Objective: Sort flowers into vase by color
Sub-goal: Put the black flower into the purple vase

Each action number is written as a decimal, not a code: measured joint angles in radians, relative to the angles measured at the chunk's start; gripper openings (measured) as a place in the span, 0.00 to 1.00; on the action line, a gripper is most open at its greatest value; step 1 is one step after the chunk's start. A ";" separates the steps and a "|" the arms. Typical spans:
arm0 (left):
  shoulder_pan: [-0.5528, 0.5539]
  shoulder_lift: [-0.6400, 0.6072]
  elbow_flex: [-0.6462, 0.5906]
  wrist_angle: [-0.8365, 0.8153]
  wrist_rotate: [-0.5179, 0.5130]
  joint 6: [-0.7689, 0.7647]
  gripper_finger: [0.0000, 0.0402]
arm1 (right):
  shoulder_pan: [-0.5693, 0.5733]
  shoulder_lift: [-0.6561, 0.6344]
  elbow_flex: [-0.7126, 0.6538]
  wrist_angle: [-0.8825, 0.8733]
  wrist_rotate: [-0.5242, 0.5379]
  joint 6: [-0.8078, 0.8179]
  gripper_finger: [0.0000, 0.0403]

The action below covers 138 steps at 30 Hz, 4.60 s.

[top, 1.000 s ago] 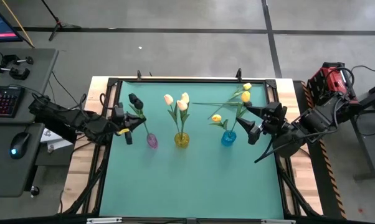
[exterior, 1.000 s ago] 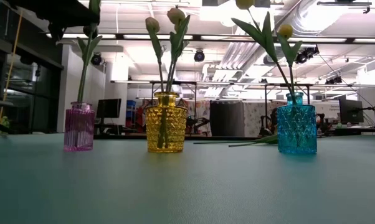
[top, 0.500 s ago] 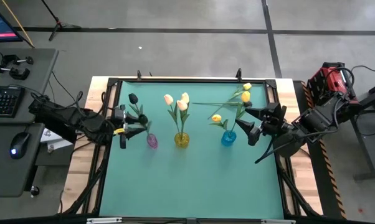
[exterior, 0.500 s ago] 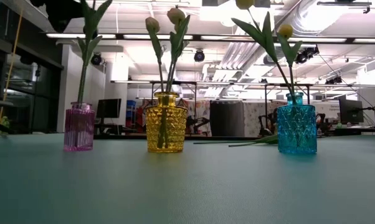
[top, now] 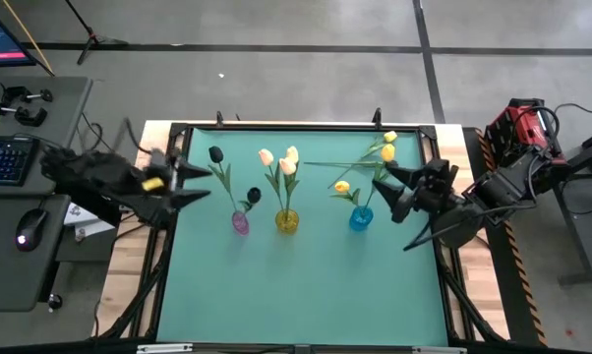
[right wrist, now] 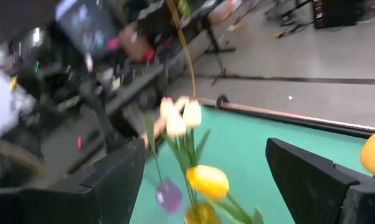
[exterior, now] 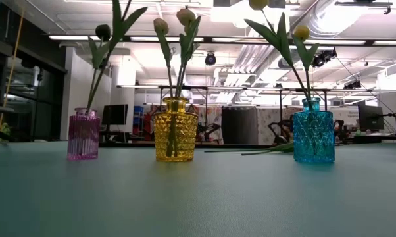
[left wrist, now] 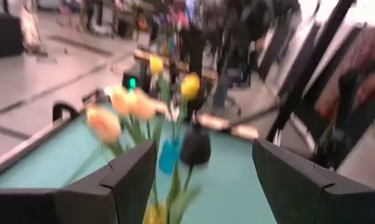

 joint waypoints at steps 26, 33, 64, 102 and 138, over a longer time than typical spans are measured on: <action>0.115 0.203 0.326 0.149 -0.149 0.189 0.63 | -1.460 0.084 -0.116 -0.138 -0.809 0.006 0.80; 0.120 0.260 0.320 0.140 -0.171 0.114 0.63 | -1.564 0.078 -0.439 0.124 -1.001 0.002 0.80; 1.211 0.801 0.320 0.368 0.839 0.141 0.63 | -1.482 0.081 -0.749 0.463 -1.123 0.413 0.80; 1.456 0.923 0.320 0.548 1.218 -0.061 0.63 | -1.477 0.334 -0.703 0.478 -1.079 0.477 0.04; 1.093 0.543 0.322 1.092 1.196 -0.542 0.63 | -0.751 -0.239 -0.696 1.889 -1.122 -0.775 0.00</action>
